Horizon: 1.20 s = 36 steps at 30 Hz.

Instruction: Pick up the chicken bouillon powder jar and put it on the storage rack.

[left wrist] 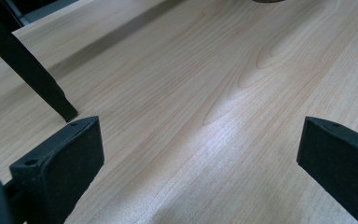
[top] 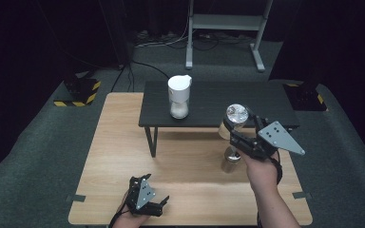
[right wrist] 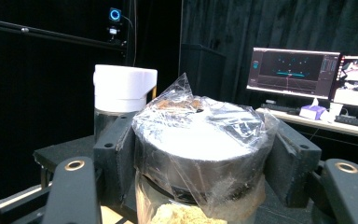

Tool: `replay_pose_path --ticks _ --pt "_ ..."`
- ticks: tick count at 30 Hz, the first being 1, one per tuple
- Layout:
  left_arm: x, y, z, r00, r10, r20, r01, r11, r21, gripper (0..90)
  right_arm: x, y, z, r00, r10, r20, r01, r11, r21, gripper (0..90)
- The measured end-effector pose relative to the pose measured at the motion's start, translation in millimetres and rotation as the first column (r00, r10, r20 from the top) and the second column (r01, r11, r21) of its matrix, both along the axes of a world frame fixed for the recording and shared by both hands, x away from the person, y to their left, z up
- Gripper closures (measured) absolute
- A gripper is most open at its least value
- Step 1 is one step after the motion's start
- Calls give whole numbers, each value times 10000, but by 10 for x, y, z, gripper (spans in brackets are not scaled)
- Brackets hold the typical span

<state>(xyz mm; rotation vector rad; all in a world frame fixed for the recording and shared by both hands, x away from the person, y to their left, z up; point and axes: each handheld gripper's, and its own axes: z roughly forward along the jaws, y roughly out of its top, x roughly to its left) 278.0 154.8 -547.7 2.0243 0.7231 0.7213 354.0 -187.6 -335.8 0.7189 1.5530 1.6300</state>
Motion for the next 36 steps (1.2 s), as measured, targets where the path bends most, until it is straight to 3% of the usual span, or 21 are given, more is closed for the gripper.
replay_pose_path --ticks 36 --pt "-9 9 1 10000 -32 81 33 10000 -74 7 422 247 63 9998 -92 -148 94 9999 82 341"
